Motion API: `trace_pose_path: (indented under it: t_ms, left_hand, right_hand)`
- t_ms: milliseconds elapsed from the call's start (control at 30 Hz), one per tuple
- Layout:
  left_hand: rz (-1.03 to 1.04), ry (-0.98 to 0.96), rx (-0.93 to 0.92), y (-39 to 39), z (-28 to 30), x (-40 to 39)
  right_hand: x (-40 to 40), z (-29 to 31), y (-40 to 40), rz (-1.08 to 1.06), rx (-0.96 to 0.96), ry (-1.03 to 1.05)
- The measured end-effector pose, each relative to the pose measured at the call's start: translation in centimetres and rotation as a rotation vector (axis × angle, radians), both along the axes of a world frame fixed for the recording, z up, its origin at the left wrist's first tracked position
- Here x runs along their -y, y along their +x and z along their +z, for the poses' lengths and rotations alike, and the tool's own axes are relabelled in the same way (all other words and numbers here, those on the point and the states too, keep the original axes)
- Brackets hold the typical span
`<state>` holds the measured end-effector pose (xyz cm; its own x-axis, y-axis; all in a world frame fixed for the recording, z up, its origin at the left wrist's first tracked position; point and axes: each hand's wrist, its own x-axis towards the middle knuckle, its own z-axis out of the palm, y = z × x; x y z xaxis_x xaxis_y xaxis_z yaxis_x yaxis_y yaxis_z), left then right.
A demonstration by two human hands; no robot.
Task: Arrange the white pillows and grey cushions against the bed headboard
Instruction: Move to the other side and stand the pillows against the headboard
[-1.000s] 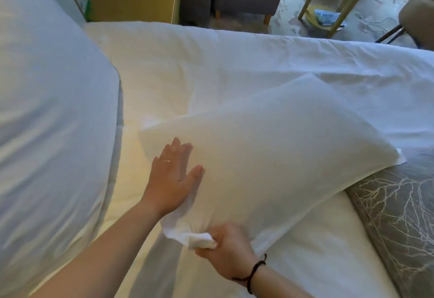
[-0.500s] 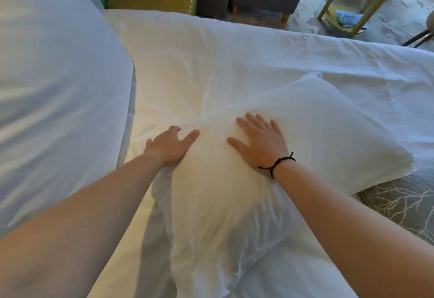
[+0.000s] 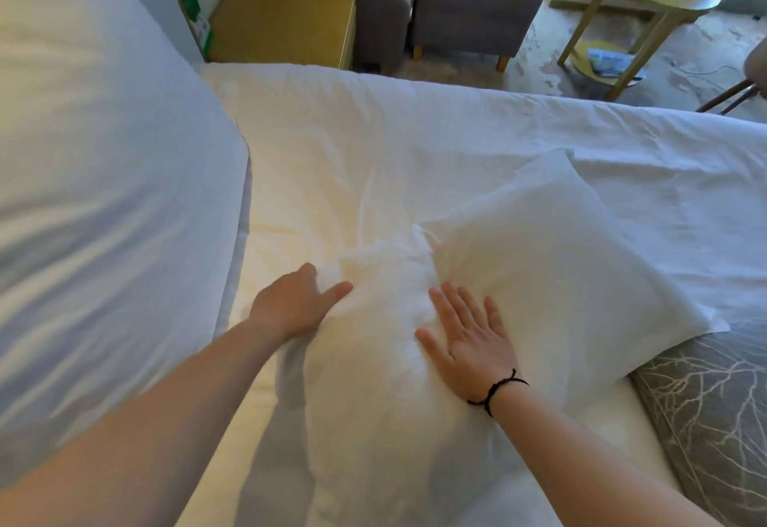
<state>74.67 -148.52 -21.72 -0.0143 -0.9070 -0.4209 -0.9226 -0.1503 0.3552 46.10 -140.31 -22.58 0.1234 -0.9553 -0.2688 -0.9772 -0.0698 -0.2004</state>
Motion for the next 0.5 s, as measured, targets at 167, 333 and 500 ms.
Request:
trace_pose_path:
  t_ms: [167,333,500]
  left_hand:
    - [-0.119,-0.209,0.018,-2.7,6.3,-7.8]
    - [-0.276,-0.209,-0.026,-4.6,12.7,-15.6]
    - [-0.377,-0.005,-0.196,-6.7,17.1,-22.3]
  right_hand:
    - [-3.9,4.1,-1.6,0.016,0.067,0.07]
    - [-6.4,11.0,-2.3,-0.047,0.188,-0.207]
    - [-3.1,16.2,-0.5,0.243,0.152,-0.321]
